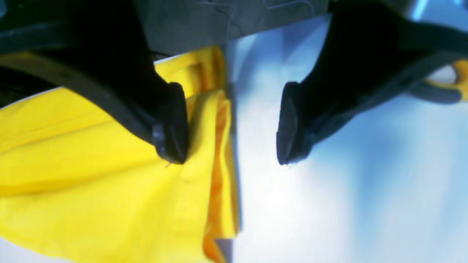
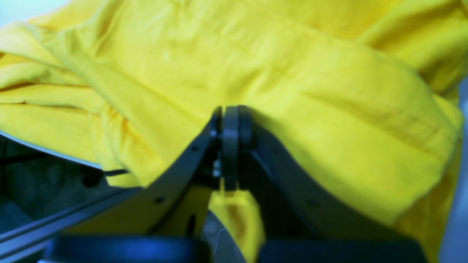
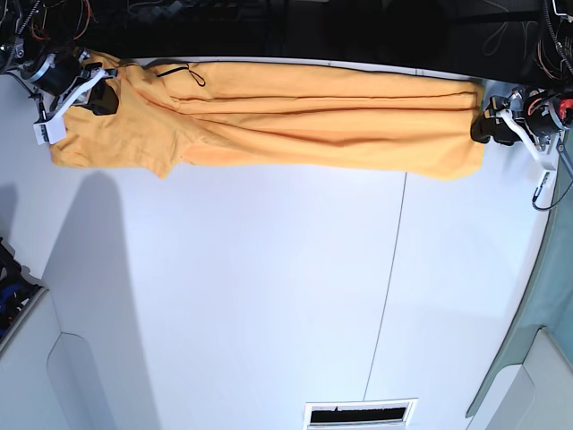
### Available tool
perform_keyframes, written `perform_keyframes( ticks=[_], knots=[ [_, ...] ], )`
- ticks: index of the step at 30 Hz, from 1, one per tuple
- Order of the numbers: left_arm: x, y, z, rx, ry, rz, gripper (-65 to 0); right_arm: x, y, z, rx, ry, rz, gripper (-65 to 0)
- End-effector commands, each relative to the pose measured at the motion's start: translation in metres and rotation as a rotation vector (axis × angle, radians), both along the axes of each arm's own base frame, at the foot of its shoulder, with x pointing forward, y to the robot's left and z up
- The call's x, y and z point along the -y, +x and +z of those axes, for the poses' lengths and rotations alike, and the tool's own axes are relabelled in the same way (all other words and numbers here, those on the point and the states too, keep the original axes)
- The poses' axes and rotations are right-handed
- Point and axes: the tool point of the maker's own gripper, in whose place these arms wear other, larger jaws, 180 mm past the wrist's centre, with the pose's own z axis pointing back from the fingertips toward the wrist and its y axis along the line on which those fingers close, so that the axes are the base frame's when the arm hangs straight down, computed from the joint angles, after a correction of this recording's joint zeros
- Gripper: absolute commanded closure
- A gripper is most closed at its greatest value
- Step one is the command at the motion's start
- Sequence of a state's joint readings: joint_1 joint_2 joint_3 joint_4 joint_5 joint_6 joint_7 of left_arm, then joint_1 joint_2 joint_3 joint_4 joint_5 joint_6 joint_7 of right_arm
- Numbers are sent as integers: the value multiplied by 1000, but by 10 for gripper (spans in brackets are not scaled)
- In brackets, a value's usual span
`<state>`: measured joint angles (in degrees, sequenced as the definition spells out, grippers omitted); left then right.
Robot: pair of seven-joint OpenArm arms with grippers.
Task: Layout the t-shirt on the table in an organized manner, then fold the t-shirt properly
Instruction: 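Regrasp the folded shirt ends with both grippers and straighten the strip, then lift the shirt end with the left gripper and fold it toward the right gripper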
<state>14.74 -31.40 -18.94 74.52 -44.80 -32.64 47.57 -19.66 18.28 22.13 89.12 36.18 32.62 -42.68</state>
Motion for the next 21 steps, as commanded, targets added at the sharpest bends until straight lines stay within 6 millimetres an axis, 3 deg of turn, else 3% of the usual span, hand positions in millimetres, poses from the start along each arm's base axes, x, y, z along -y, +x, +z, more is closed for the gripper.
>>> perform_keyframes(
  ticks=[1, 9, 14, 21],
  knots=[
    [-8, 7, 9, 29, 19, -7, -408, 4, 8, 9, 35, -3, 4, 0],
    [-1, -6, 0, -1, -21, 9, -408, 4, 8, 9, 36, -2, 4, 0],
    [30, -18, 2, 5, -166, -55, -408, 4, 8, 9, 37, -2, 4, 0],
    [48, -18, 0, 19, -236, -37, -408, 4, 8, 9, 37, -2, 3, 0]
  ],
)
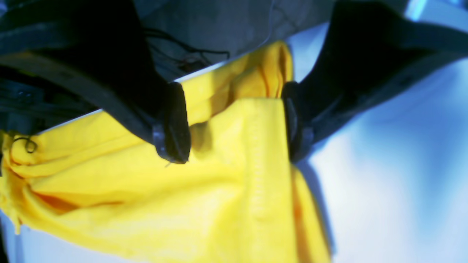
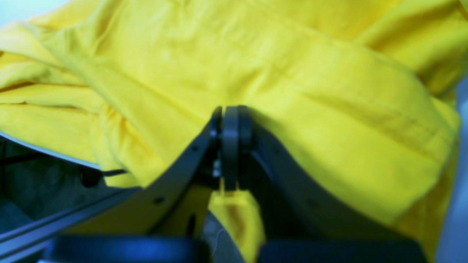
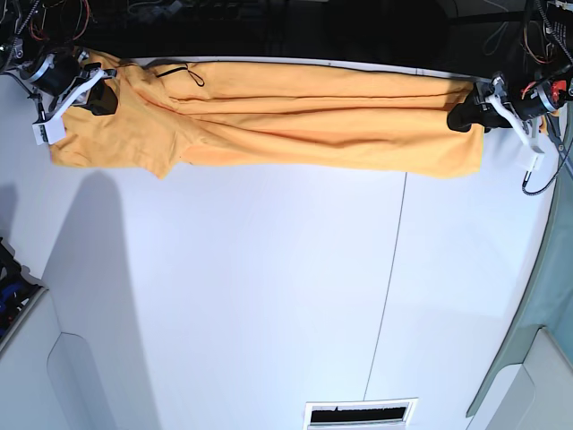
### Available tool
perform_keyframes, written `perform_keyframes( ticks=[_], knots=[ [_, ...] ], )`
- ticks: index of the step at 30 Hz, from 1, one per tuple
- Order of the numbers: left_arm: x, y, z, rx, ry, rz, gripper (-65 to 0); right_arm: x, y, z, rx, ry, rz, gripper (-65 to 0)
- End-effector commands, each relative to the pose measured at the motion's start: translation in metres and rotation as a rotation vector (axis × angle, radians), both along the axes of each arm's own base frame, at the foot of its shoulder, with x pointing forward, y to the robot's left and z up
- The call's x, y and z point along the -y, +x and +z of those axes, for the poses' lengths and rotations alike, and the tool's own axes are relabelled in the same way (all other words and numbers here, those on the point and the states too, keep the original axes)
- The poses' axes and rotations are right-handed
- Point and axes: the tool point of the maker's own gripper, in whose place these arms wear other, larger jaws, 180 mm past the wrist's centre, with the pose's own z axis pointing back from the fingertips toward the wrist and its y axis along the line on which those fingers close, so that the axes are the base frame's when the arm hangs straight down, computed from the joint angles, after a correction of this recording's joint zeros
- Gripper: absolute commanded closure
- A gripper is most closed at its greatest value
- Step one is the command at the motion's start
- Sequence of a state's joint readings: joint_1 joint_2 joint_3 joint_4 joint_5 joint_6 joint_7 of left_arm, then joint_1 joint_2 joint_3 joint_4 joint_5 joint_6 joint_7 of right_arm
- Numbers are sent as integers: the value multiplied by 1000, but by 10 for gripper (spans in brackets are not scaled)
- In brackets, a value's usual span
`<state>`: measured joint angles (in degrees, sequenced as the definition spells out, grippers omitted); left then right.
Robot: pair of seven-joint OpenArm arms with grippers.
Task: Layout the t-shirt on the table in an organized manner, then fold the t-shirt properly
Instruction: 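Lift the shirt end with the left gripper and fold it toward the right gripper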
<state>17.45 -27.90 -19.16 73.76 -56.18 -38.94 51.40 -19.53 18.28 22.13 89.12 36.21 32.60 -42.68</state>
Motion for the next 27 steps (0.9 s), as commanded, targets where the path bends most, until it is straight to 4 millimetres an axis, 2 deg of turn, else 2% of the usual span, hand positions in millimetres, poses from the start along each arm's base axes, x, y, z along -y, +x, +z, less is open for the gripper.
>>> perform_keyframes(
  ticks=[1, 4, 5, 8, 9, 14, 17, 19, 21, 23, 27],
  knots=[
    [-3, 3, 4, 13, 4, -5, -407, 4, 7, 8, 34, -2, 4, 0],
    [3, 8, 5, 45, -15, 18, -385, 3, 9, 9, 39, 4, 2, 0],
    [5, 10, 5, 60, -22, 29, -326, 3, 9, 10, 39, 5, 2, 0],
    [4, 17, 6, 104, -2, 47, -18, 3, 9, 9, 39, 4, 2, 0],
    [2, 21, 7, 121, 11, 52, 0, 3, 9, 9, 39, 4, 2, 0],
    [-12, 42, 20, 188, 53, 58, 0, 3, 11, 11, 45, 4, 1, 0],
    [-19, 56, 36, 223, 85, 29, 0, 3, 15, 12, 57, 6, -2, 0],
    [-17, 64, 48, 246, 104, -8, 0, 3, 17, 14, 67, 7, -6, 0],
    [-6, 69, 64, 280, 112, -61, 0, 2, 18, 14, 71, 10, -8, 0],
    [13, 74, 80, 316, 107, -127, 0, 1, 20, 14, 75, 13, -8, 0],
    [69, 70, 99, 379, 84, -301, 0, -3, 21, 13, 72, 18, 1, 0]
  ],
)
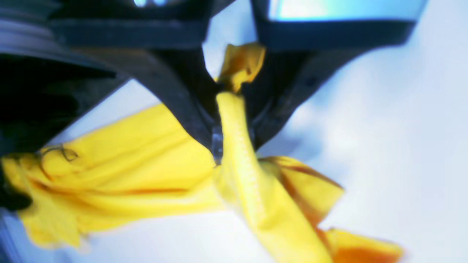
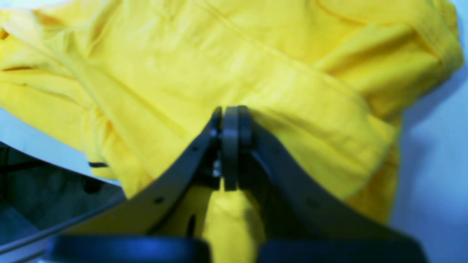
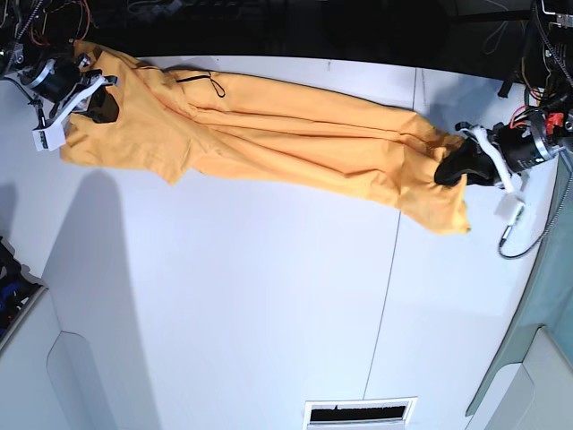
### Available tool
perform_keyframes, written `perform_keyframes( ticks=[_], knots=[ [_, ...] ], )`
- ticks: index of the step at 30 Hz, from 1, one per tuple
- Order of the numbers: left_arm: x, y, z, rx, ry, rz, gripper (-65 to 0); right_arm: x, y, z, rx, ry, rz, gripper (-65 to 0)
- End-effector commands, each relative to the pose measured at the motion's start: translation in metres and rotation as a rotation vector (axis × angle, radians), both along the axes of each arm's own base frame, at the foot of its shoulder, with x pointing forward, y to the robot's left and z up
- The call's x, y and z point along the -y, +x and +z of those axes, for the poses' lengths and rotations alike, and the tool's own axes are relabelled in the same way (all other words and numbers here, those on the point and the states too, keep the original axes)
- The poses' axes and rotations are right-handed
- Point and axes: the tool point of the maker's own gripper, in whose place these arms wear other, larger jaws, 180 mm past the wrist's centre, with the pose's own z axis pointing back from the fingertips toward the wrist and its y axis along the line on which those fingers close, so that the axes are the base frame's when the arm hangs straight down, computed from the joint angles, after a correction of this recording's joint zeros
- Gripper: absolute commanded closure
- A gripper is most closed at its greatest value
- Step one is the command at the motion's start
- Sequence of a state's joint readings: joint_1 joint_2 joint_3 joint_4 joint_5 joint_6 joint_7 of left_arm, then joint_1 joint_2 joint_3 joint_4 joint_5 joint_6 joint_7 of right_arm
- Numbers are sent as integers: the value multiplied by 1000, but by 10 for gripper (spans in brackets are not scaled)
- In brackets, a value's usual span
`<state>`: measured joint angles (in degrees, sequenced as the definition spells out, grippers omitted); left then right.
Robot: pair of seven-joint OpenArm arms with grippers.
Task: Layout the t-shirt on the table in an organized manner, then fold the t-shirt properly
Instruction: 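Lift the shirt end with the left gripper and fold it toward the right gripper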
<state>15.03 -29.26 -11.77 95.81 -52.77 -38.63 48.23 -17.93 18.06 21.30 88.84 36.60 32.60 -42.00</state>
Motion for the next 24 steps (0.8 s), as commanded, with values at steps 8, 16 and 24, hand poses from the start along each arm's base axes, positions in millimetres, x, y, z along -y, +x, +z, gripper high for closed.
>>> perform_keyframes(
  ticks=[8, 16, 24],
  knots=[
    [108, -18, 3, 92, -26, -242, 0, 5, 5, 4, 22, -14, 5, 0],
    [170, -34, -34, 10, -87, -270, 0, 6, 4, 2, 18, -26, 8, 0],
    [198, -24, -46, -31, -172, -243, -364, 6, 6, 4, 23, -26, 7, 0]
  ],
)
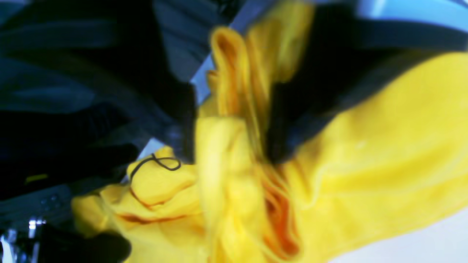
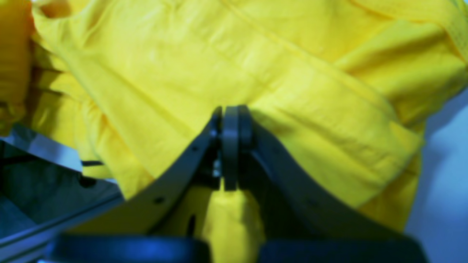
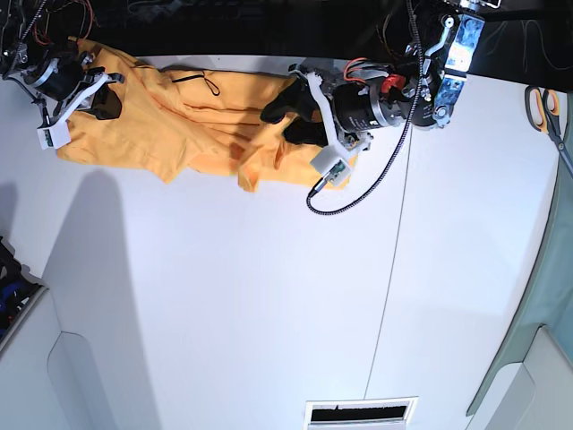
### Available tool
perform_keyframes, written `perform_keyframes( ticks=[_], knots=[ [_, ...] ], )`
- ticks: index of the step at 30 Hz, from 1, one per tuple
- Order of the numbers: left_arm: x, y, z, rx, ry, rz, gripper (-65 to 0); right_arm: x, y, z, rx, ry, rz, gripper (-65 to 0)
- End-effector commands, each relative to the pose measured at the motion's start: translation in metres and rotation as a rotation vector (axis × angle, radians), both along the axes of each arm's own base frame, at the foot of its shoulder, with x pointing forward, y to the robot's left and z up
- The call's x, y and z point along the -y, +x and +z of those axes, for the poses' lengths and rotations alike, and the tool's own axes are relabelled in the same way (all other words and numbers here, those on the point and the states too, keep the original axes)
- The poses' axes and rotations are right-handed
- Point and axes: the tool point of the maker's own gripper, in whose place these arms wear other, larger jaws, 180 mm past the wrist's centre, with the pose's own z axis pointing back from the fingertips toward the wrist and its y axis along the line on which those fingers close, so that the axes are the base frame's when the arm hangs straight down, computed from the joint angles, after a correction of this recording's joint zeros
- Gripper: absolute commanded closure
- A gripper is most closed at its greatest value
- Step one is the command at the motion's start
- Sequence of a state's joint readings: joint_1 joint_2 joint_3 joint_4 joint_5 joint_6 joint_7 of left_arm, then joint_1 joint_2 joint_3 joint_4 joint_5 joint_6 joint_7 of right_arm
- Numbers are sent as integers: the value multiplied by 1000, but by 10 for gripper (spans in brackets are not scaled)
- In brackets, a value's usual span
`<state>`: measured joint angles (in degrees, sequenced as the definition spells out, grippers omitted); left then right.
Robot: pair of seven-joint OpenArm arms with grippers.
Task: Layout the t-shirt on the table in an organized manner, then fold the t-shirt properly
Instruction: 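Lift the shirt end with the left gripper and fold it toward the right gripper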
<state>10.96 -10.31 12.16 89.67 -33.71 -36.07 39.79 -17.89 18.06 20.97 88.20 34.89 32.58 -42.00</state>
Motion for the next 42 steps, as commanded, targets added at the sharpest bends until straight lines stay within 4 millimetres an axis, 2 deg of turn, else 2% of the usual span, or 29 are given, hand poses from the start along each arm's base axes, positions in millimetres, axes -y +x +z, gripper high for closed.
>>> perform_keyframes(
  ticks=[1, 3, 4, 6, 9, 13, 17, 20, 25, 32, 36, 42],
  knots=[
    [2, 9, 11, 37, -38, 8, -365, 4, 12, 11, 48, -2, -2, -13],
    [3, 10, 12, 37, -41, 9, -364, 6, 18, 13, 58, -1, -11, -207],
    [3, 9, 12, 35, -40, 7, -364, 5, 23, 17, 72, 4, -12, -283],
    [3, 7, 10, 22, -37, 1, -364, 9, 34, 24, 100, 1, -19, -370],
    [5, -2, 8, 7, -44, -28, -364, 26, 50, 39, 137, -9, -63, -376],
    [8, -14, 7, -13, -67, -49, -364, 65, 61, 58, 188, -50, -163, -376],
    [13, -14, 15, -26, -127, -36, -364, 99, 49, 60, 156, -99, -227, -376],
    [18, -14, 24, -46, -200, -21, -364, 108, 29, 49, 102, -110, -231, -376],
    [22, -13, 34, -65, -265, -10, -364, 105, -1, 28, 23, -30, -269, -376],
    [17, 8, 43, -17, -256, -7, -364, 92, -9, 10, -15, 65, -272, -376],
    [0, 26, 48, 16, -246, 48, -364, 75, -6, 5, -32, 80, -223, -376],
    [-42, 47, 51, 55, -212, 160, -364, 43, -4, -6, -68, 101, -125, -373]
  ],
)
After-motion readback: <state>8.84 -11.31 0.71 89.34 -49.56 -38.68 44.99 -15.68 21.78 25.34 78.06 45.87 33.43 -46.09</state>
